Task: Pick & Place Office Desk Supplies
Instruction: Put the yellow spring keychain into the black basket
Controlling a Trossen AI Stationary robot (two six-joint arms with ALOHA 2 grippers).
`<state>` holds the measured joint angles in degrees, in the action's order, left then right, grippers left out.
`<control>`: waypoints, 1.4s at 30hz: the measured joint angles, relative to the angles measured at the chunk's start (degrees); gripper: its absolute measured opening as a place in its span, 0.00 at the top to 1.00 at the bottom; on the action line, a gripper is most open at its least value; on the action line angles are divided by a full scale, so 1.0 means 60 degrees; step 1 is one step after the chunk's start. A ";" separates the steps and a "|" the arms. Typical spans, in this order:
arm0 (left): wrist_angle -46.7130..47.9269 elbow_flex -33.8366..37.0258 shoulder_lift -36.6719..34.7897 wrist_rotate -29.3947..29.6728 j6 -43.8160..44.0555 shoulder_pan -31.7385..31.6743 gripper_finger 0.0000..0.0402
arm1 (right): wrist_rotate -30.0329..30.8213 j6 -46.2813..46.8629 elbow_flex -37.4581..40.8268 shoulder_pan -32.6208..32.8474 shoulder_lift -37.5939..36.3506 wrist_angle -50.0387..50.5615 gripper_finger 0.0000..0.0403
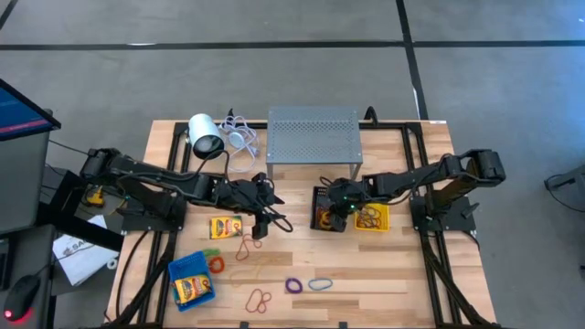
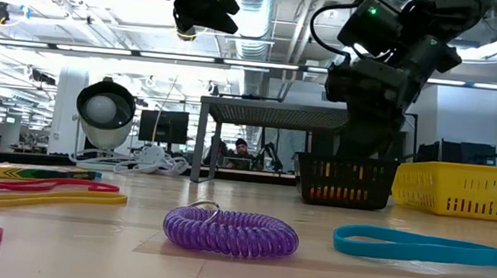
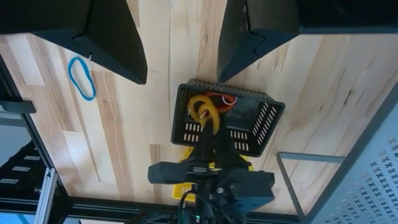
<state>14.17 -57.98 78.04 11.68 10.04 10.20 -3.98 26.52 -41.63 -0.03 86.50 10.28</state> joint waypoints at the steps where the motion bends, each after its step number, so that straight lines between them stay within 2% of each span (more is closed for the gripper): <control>1: 0.0002 0.0000 0.0000 0.0000 0.0000 0.0000 0.52 | -0.0108 -0.0003 0.0000 0.0000 0.0000 0.0000 0.72; 7: 0.0004 0.0000 0.0004 0.0000 -0.0004 0.0000 0.52 | -0.0005 0.0360 0.0000 -0.0139 0.0000 0.0000 0.44; 11: 0.0049 0.0000 0.0004 0.0000 -0.0007 0.0000 0.52 | 0.0129 0.0582 0.0000 -0.0220 0.0000 -0.0004 0.37; 20: 0.0076 0.0000 0.0007 0.0004 -0.0011 0.0000 0.52 | 0.0108 0.0478 -0.0594 -0.0049 0.0000 0.0491 0.45; 33: 0.0178 0.0000 0.0007 0.0003 0.0164 0.0000 0.52 | 0.0176 -0.0301 -0.1870 0.0362 -0.0004 0.2839 0.57; 38: 0.0182 0.0000 0.0007 -0.0018 0.0177 0.0000 0.52 | -0.0248 -0.0743 -0.1960 0.0515 -0.0004 0.2679 0.58; 42: 0.0182 0.0000 0.0007 -0.0212 0.0244 0.0000 0.52 | 0.0007 -0.0427 -0.1949 0.0397 -0.0004 0.2956 0.60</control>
<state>15.27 -57.98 78.08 10.41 11.51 10.20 -3.93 23.96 -53.32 2.35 86.48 28.02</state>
